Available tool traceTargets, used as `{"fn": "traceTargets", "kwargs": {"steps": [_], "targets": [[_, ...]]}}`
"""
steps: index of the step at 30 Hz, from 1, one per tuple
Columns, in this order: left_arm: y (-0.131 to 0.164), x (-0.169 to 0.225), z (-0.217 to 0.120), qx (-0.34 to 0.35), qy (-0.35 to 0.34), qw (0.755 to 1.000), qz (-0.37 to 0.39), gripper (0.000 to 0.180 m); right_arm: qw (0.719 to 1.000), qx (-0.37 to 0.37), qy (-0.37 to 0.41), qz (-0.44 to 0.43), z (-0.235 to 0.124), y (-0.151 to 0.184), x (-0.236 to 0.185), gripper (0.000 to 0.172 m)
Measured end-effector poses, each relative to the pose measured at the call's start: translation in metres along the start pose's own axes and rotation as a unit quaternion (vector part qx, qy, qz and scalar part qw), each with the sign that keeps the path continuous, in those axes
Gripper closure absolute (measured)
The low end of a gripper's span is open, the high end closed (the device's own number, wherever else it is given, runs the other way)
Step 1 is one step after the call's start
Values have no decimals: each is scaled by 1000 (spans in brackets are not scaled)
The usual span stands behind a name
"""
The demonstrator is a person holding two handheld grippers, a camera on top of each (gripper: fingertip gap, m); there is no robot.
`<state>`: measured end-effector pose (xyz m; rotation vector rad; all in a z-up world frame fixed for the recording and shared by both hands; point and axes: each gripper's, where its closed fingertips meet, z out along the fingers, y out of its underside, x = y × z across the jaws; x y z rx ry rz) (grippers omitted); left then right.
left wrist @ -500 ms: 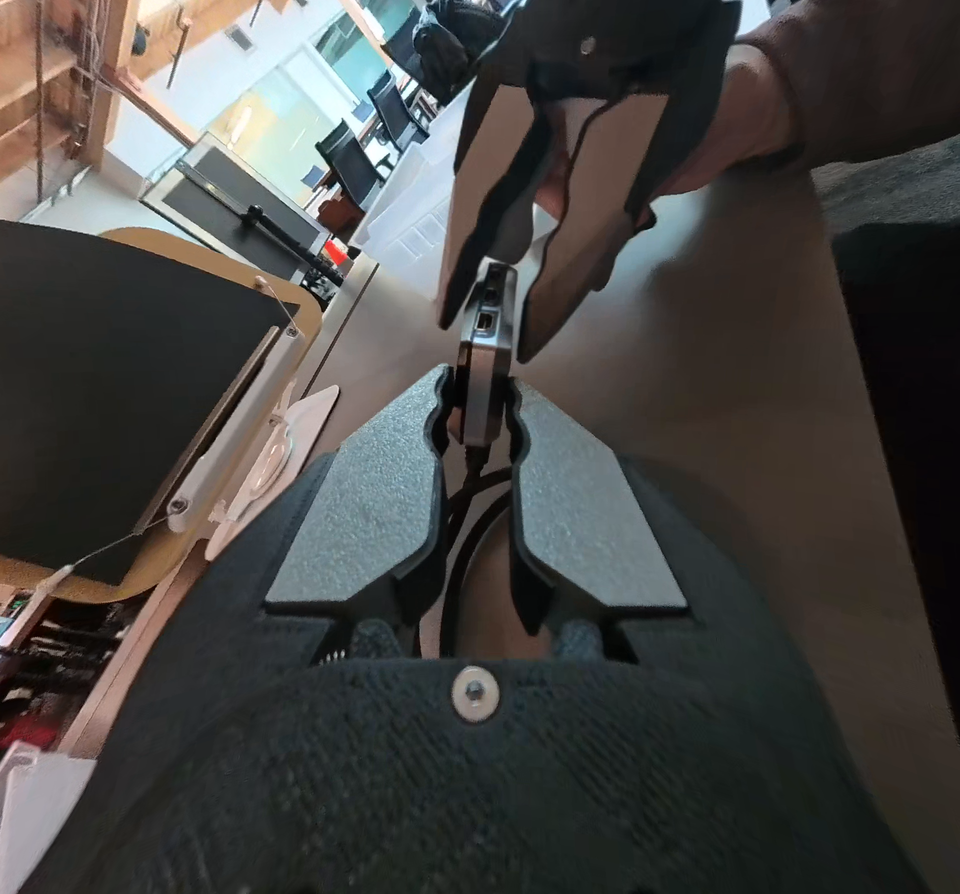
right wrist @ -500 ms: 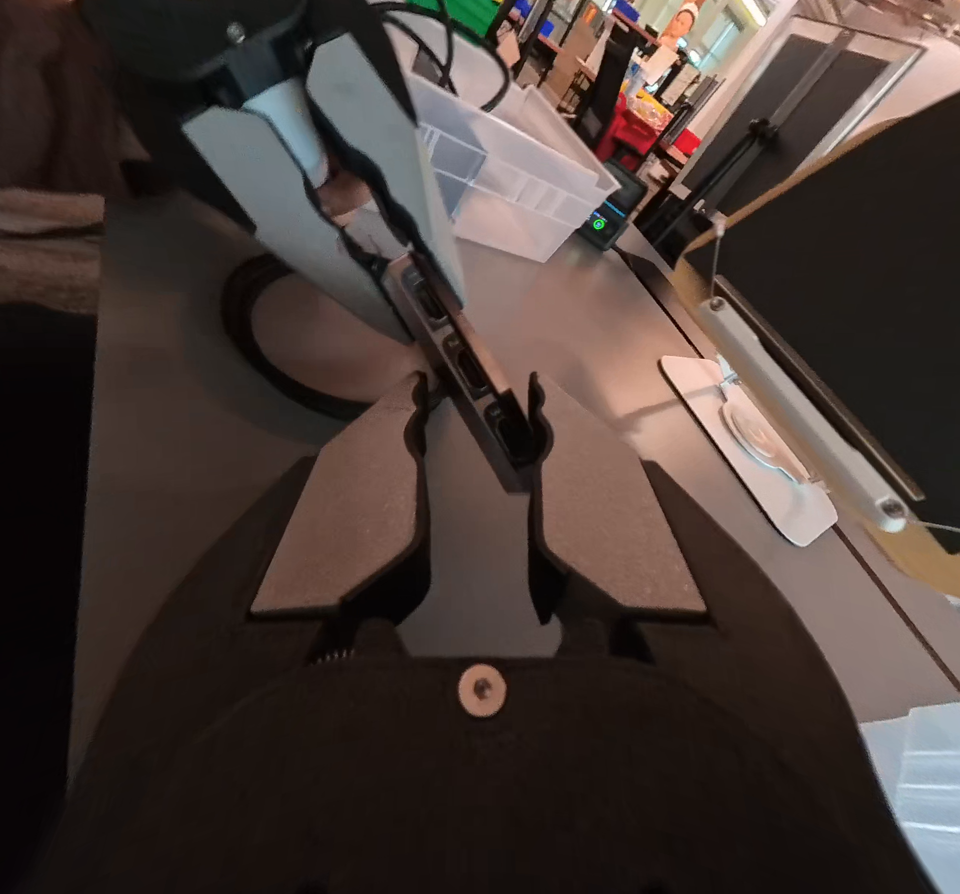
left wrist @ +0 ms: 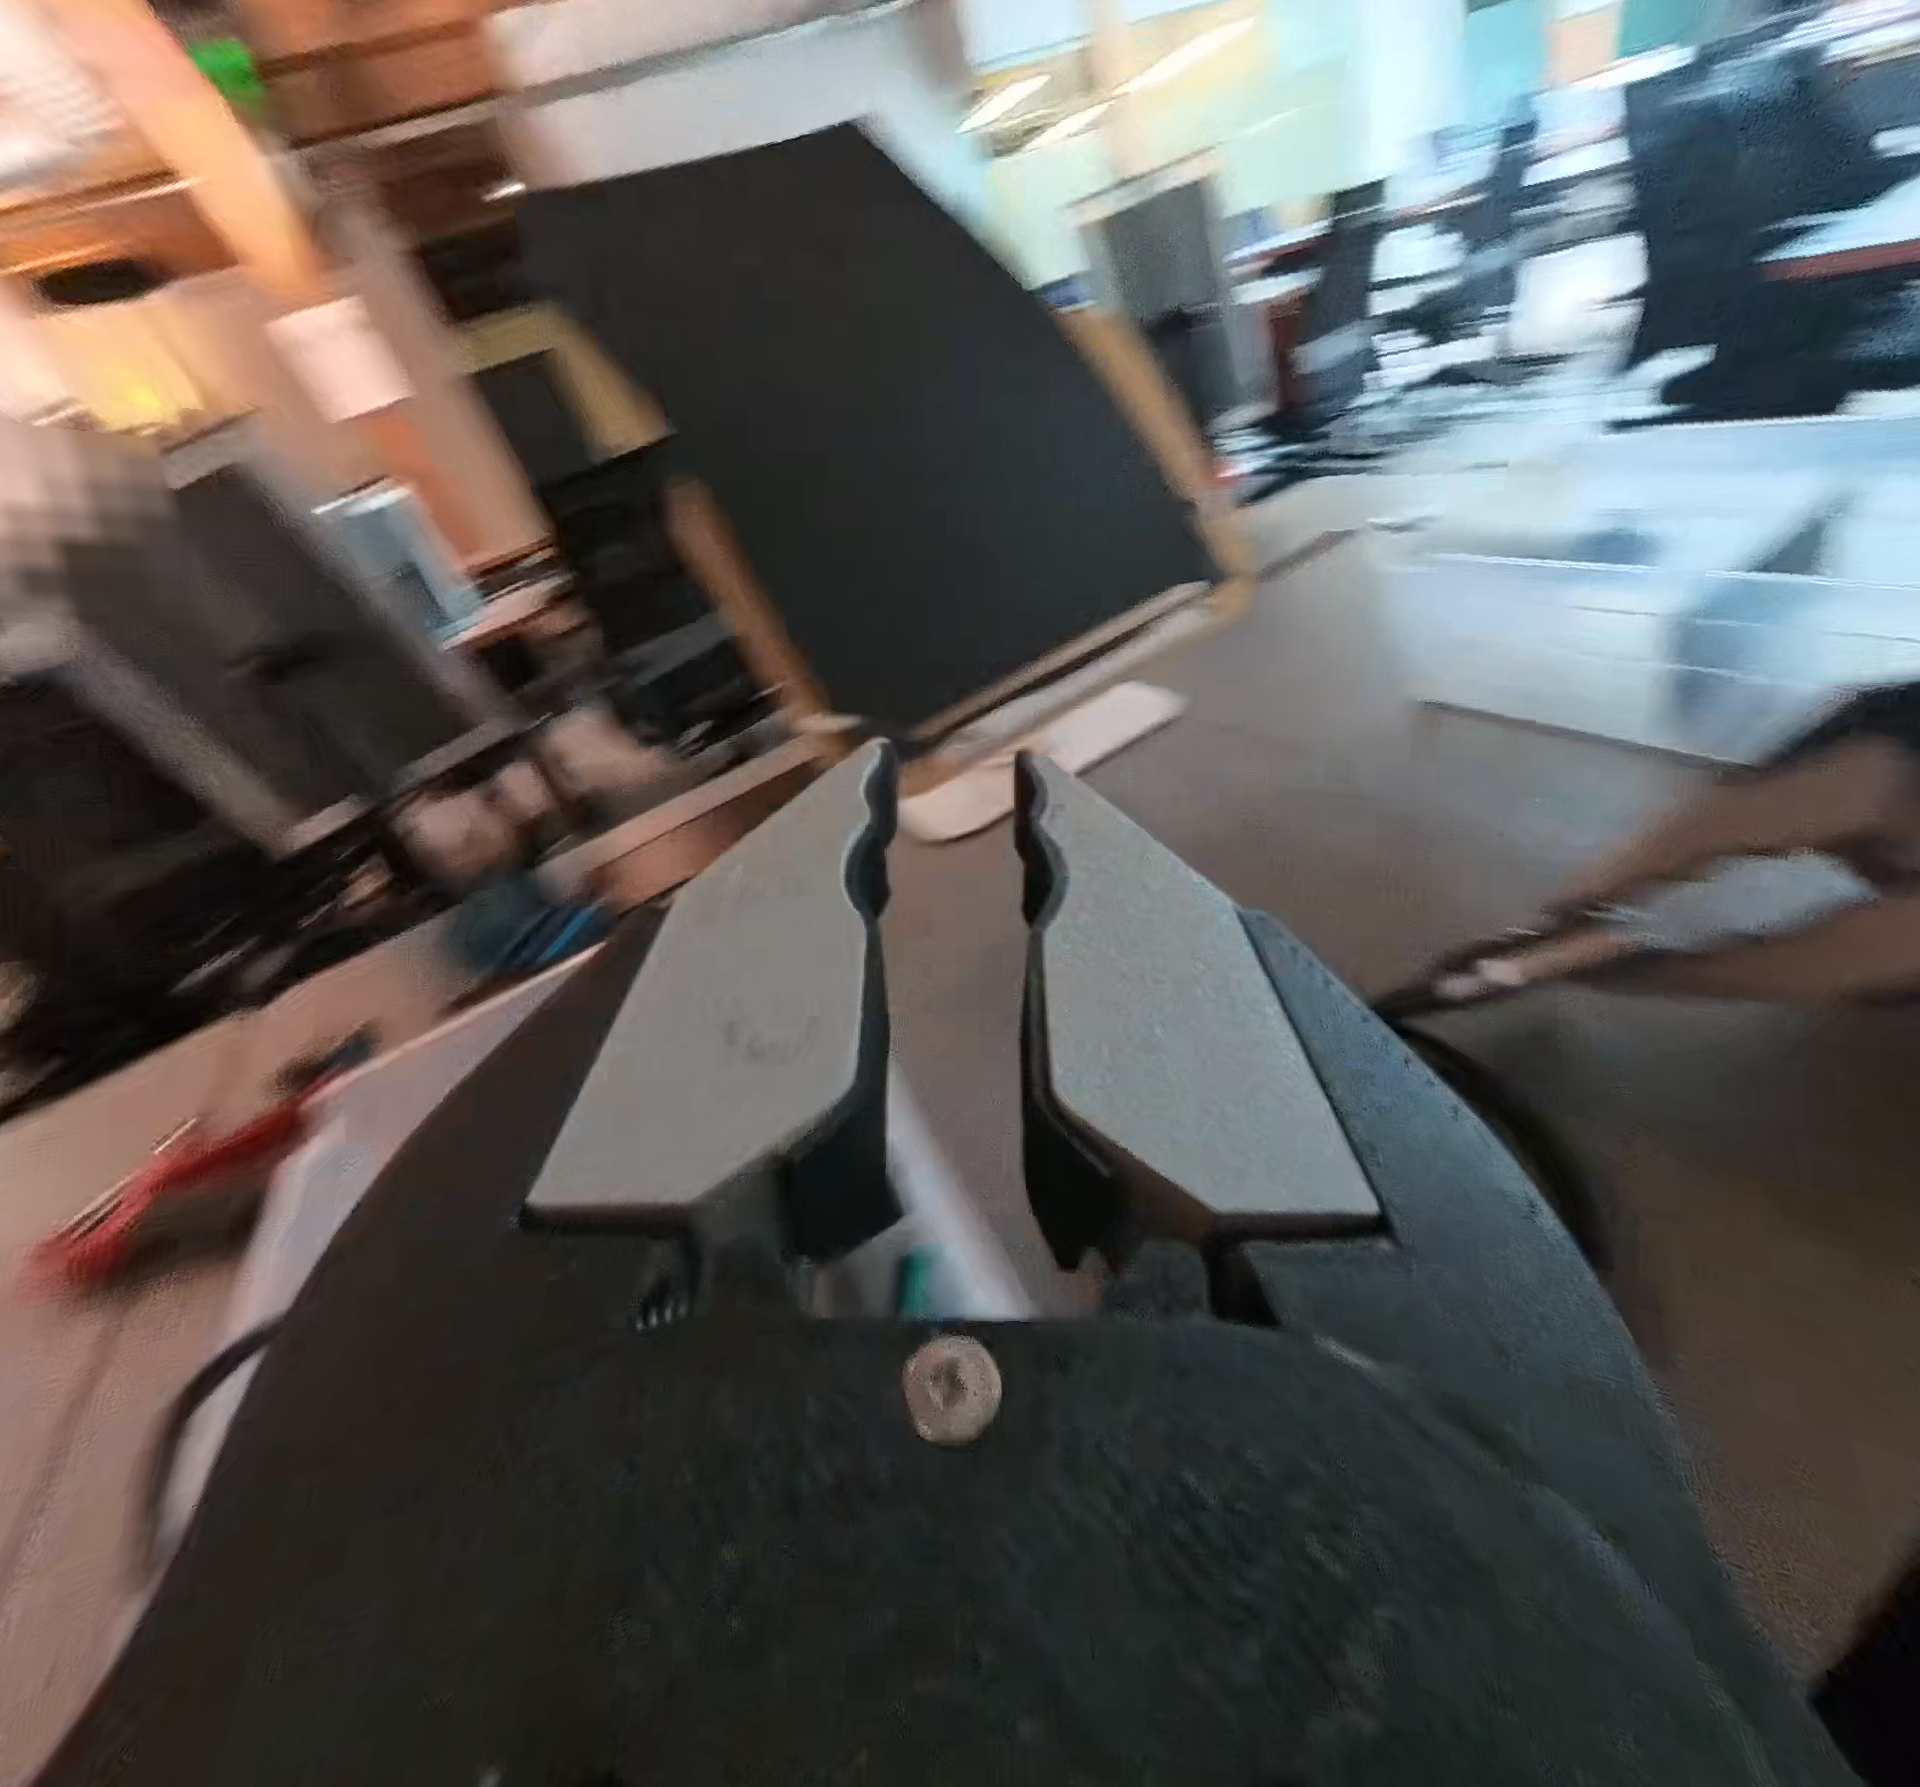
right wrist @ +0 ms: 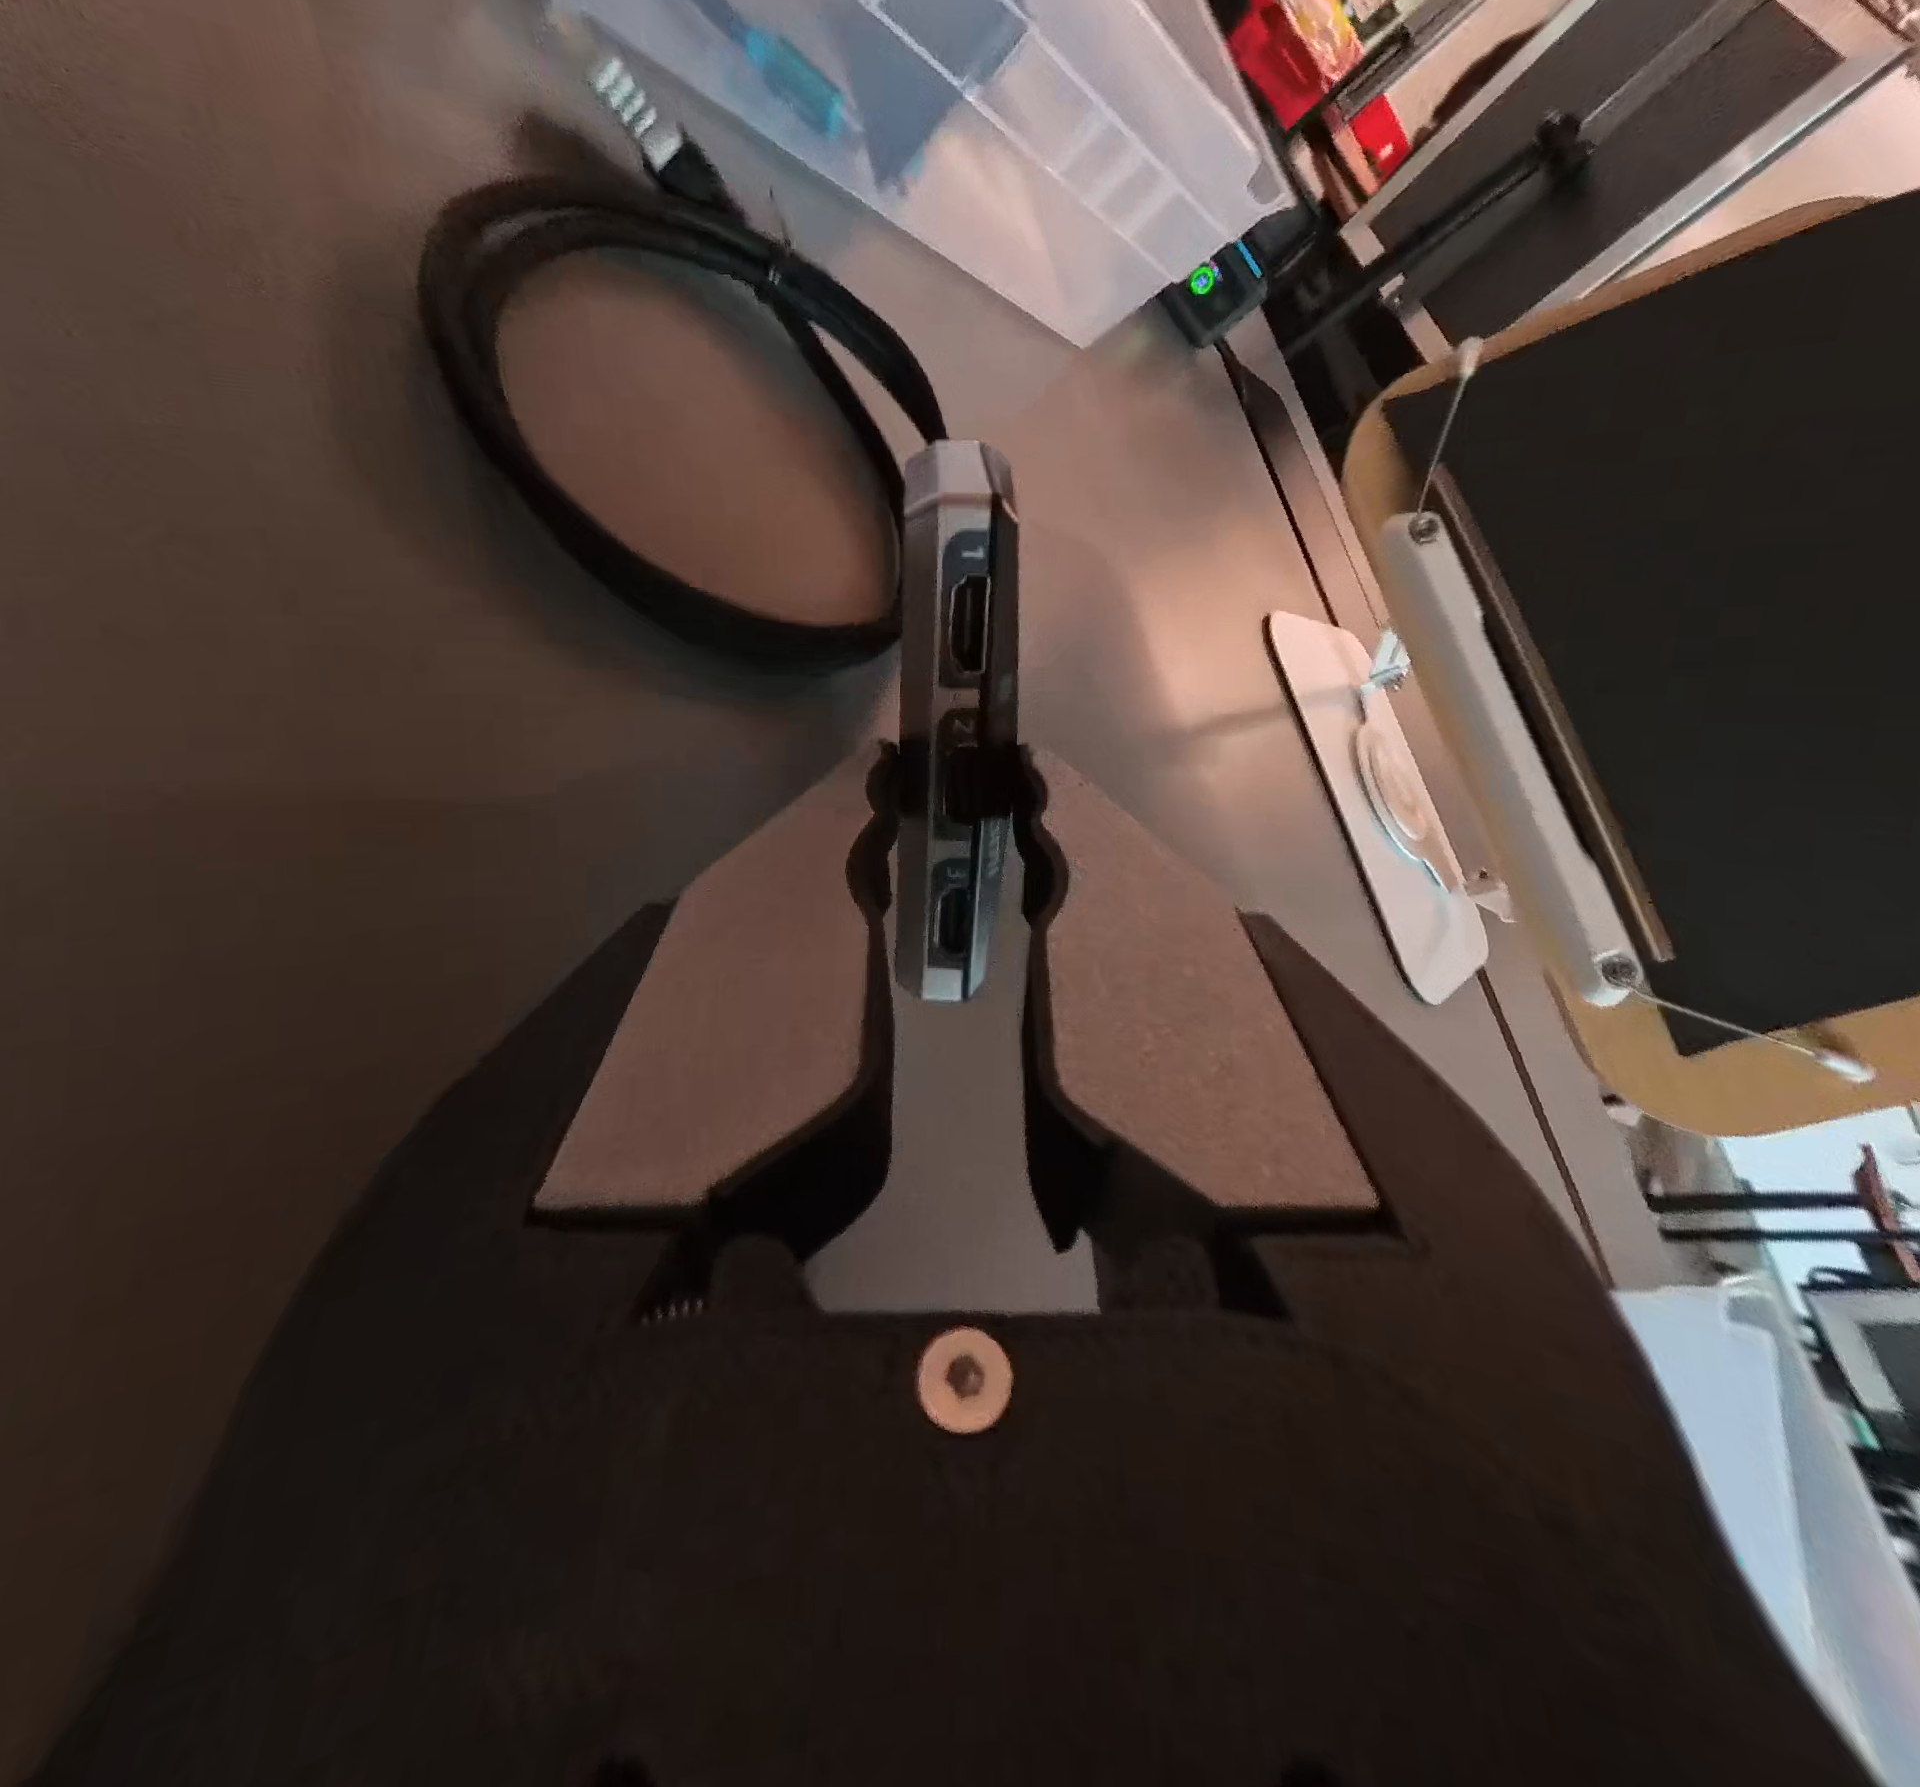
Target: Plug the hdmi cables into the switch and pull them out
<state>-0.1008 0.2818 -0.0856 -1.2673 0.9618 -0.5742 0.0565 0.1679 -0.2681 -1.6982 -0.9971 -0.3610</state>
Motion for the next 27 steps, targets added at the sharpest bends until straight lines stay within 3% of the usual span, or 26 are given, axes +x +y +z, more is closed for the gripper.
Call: {"fn": "traceTargets", "kwargs": {"steps": [3,6,11,17,24,27], "targets": [[26,-69,-20,-59,-115,991,-21,140,997,-52,29,-50,3,16,-1,155],[63,-105,-37,-115,-165,979,-36,115,992,-52,47,-101,2,13,-8,155],[104,-141,-51,-194,-231,953,6,116,994,-25,32,-105,3,1,-18,152],[150,-155,-48,-269,-254,928,49,120,997,58,3,-50,-12,-20,-18,153],[155,-169,-45,-252,-275,922,105,134,998,64,19,-15,-14,-18,-4,155],[157,-169,-37,-257,-255,928,91,137,998,61,18,-16,-13,-17,-5,156]]}}
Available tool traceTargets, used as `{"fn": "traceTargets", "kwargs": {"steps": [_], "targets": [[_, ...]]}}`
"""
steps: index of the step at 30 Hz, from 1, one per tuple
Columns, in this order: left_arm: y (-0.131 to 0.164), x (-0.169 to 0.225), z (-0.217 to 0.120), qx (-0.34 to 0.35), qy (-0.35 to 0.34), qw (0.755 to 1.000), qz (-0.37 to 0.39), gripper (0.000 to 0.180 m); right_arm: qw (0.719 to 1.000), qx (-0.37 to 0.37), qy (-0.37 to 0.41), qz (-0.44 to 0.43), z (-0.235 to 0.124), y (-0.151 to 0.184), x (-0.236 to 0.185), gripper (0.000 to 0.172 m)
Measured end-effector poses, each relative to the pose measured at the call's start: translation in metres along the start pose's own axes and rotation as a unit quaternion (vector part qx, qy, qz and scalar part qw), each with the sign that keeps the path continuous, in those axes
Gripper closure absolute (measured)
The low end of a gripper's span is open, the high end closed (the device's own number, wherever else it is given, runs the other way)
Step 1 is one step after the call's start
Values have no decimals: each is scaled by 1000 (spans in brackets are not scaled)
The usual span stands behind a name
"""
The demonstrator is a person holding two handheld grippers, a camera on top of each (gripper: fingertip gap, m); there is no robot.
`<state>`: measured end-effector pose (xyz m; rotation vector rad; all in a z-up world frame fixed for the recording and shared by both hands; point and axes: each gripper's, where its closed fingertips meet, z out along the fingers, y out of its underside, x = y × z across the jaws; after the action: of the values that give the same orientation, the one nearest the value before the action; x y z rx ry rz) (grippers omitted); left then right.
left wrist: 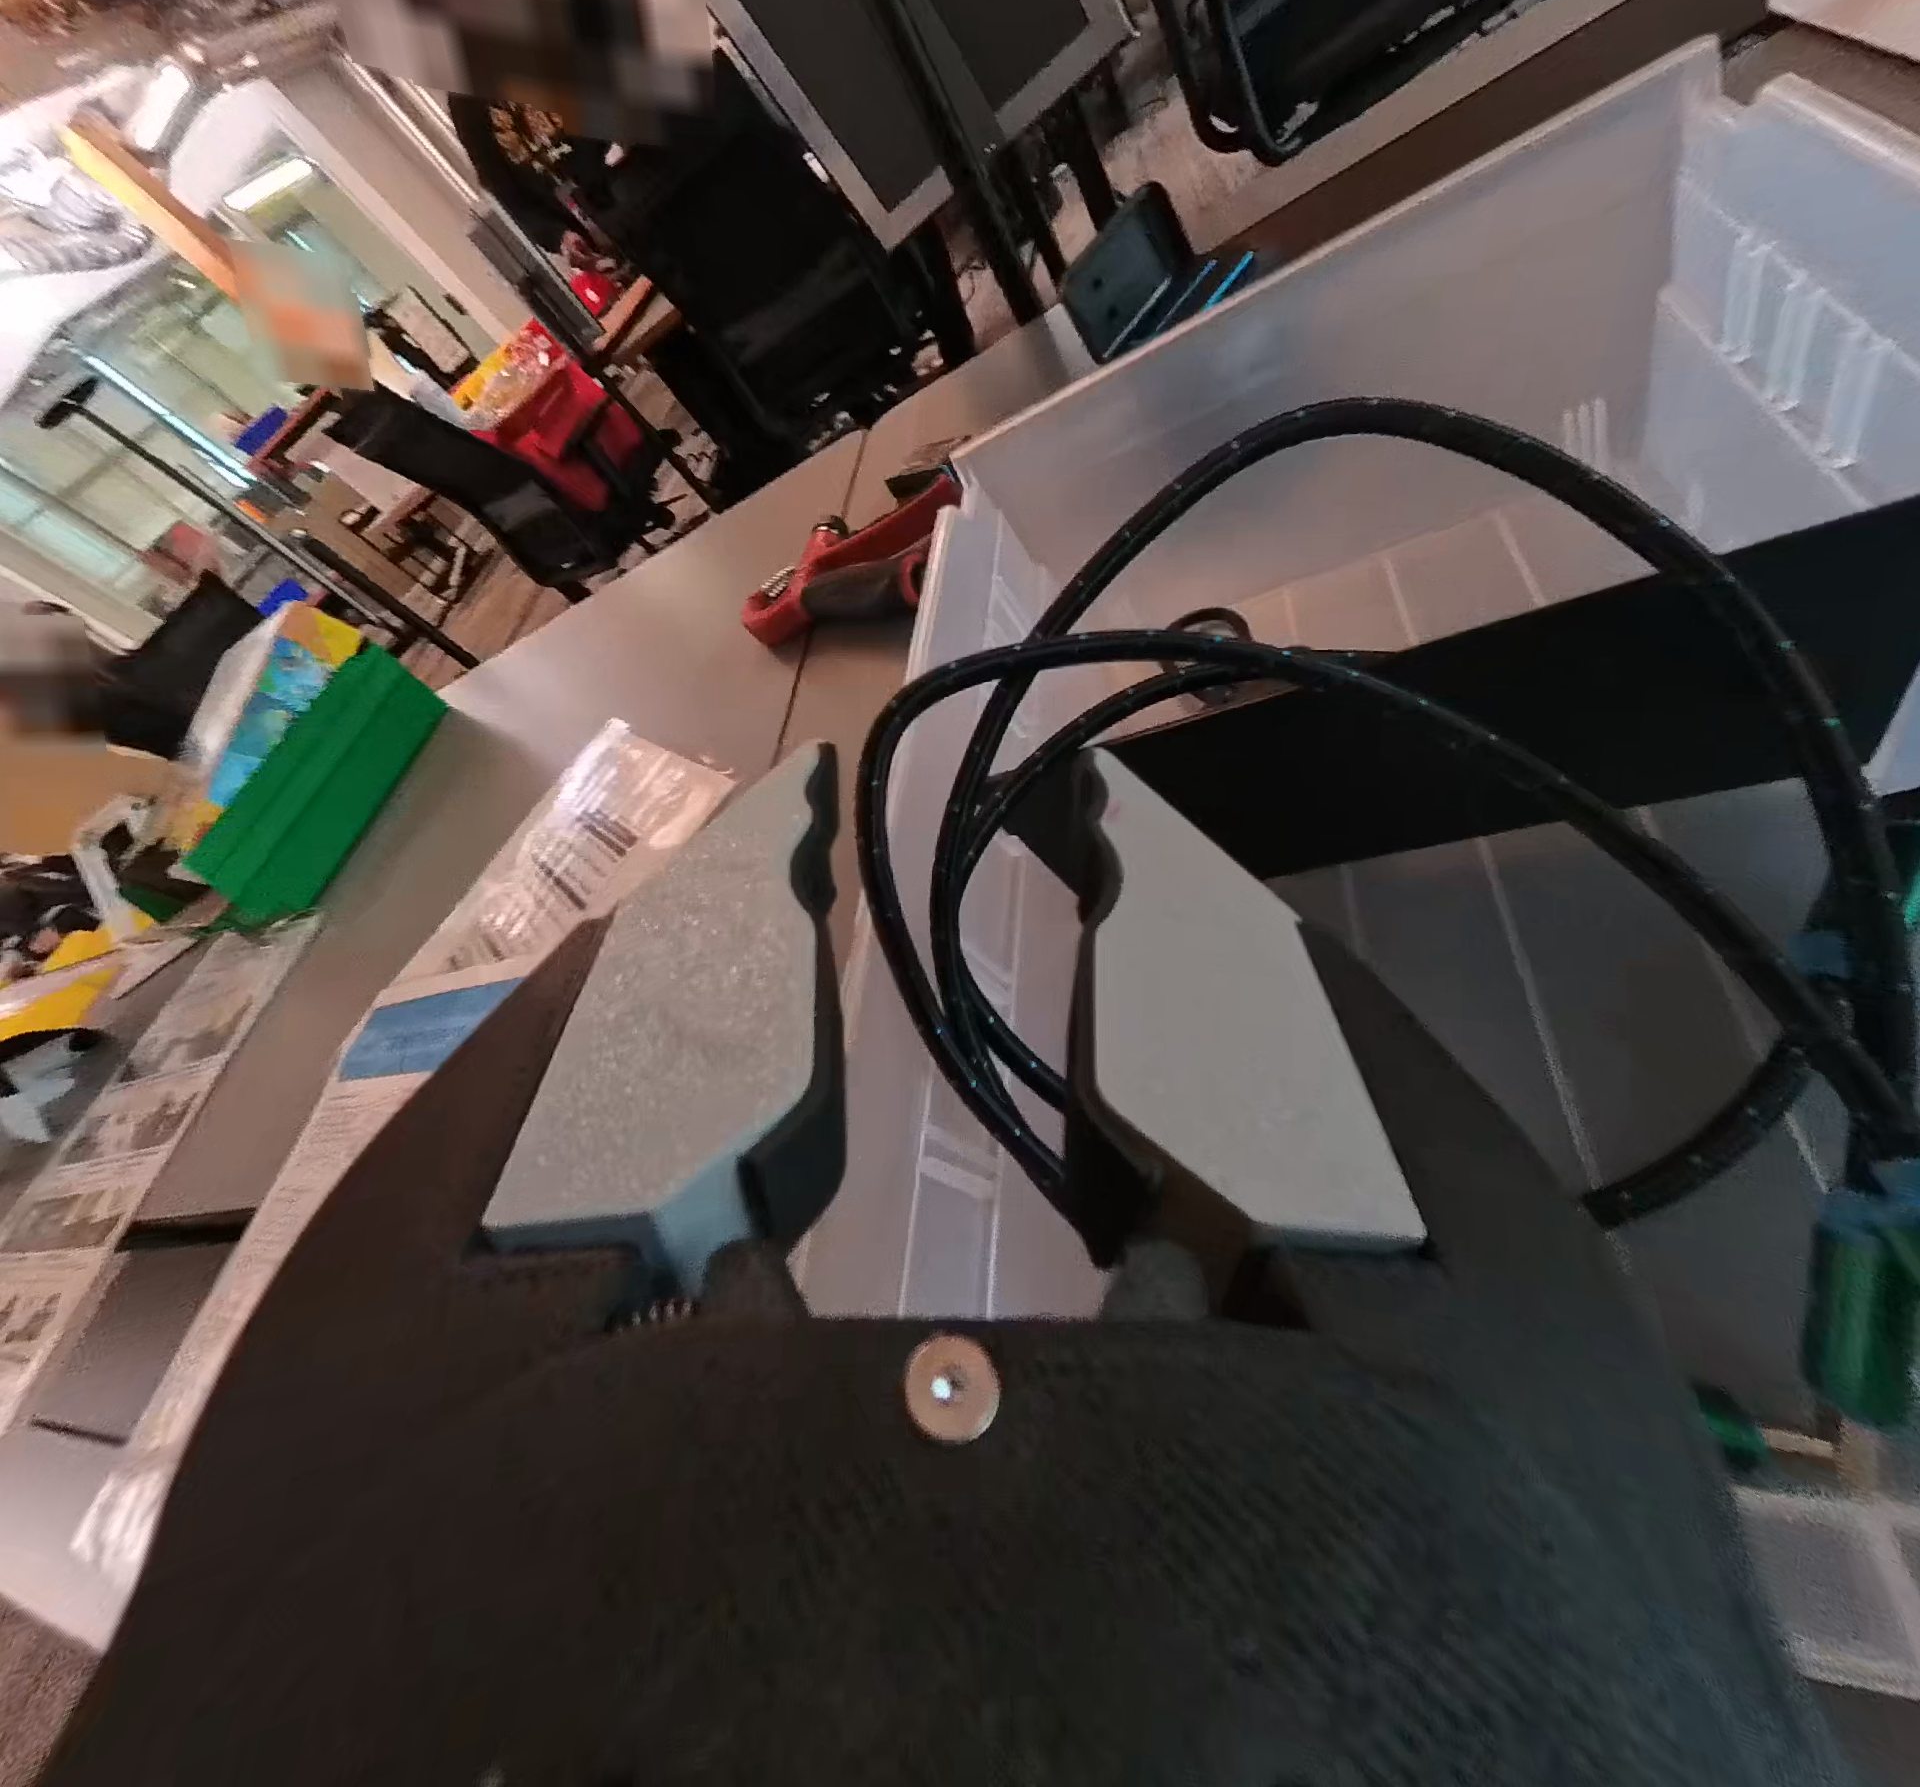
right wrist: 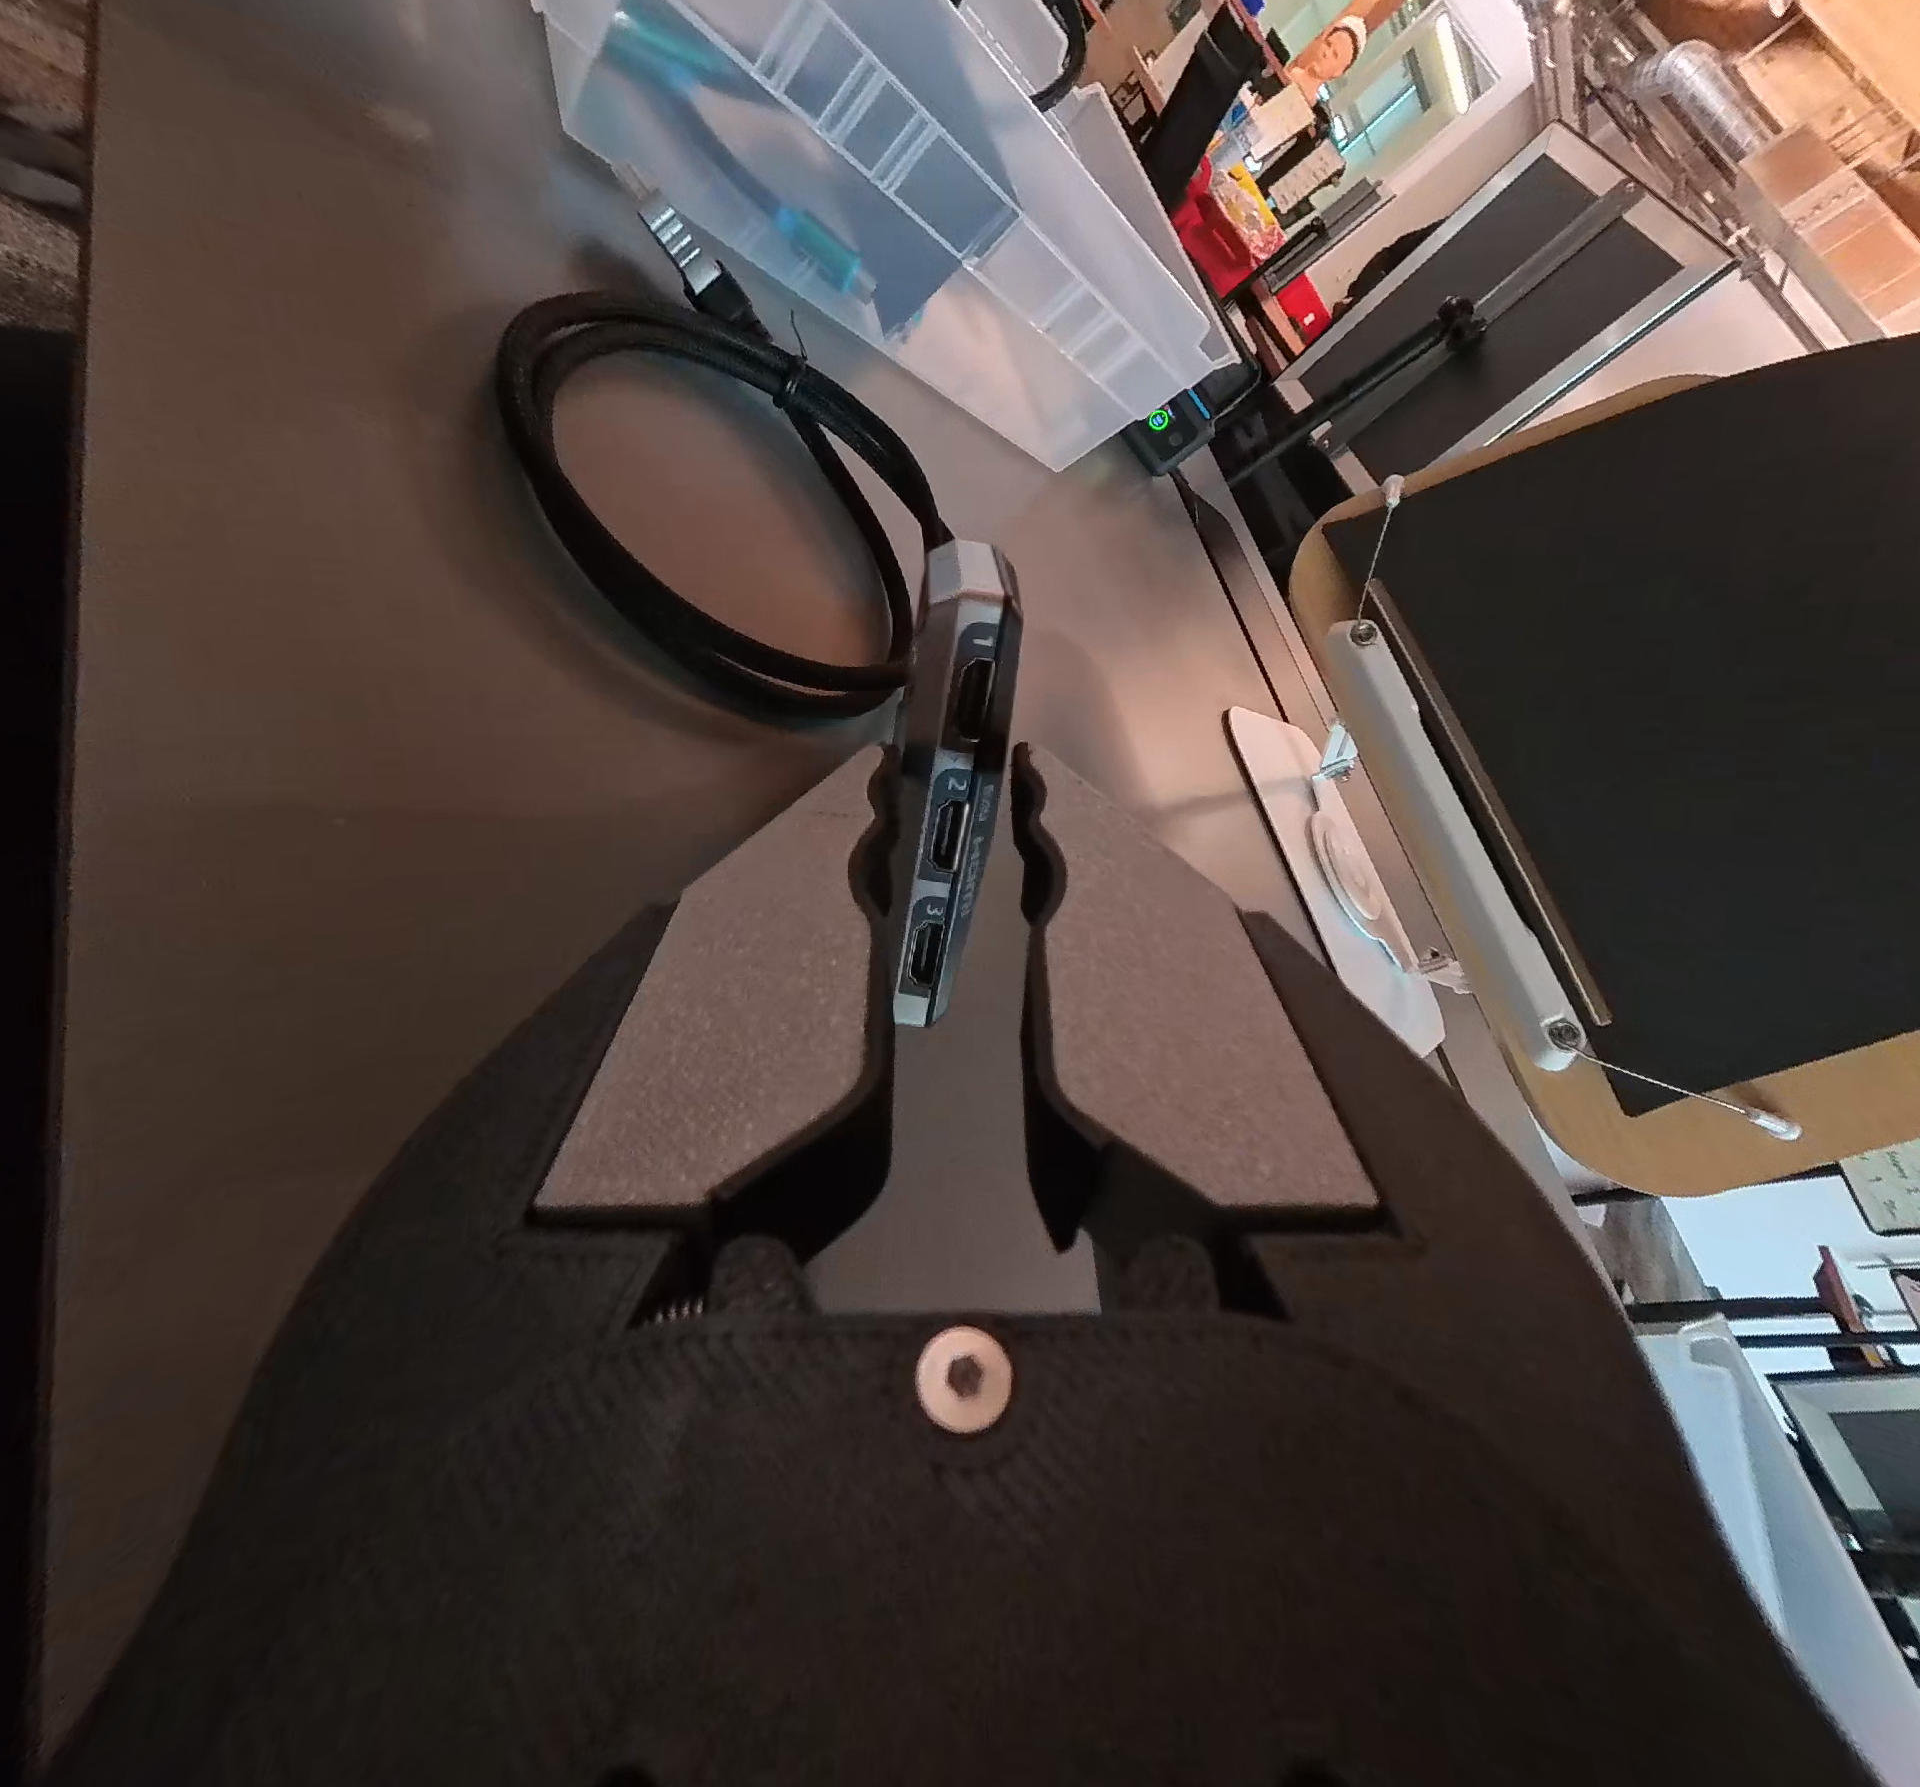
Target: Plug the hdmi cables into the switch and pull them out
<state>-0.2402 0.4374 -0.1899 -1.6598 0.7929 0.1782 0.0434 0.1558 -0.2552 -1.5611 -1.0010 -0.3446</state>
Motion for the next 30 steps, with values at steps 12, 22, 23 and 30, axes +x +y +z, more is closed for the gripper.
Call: {"fn": "traceTargets", "kwargs": {"steps": [12,22,23,30], "targets": [[15,-13,1,-25,8,999,-28,180,1000,-2,1,8,1,2,2,156],[12,-14,7,-26,5,999,-42,153,1000,-2,-2,8,1,2,1,157],[14,-15,11,-35,-3,999,-25,153,1000,-2,-1,9,1,2,1,157],[18,-16,20,-53,-29,998,27,176,1000,-1,-1,8,1,2,1,157]]}}
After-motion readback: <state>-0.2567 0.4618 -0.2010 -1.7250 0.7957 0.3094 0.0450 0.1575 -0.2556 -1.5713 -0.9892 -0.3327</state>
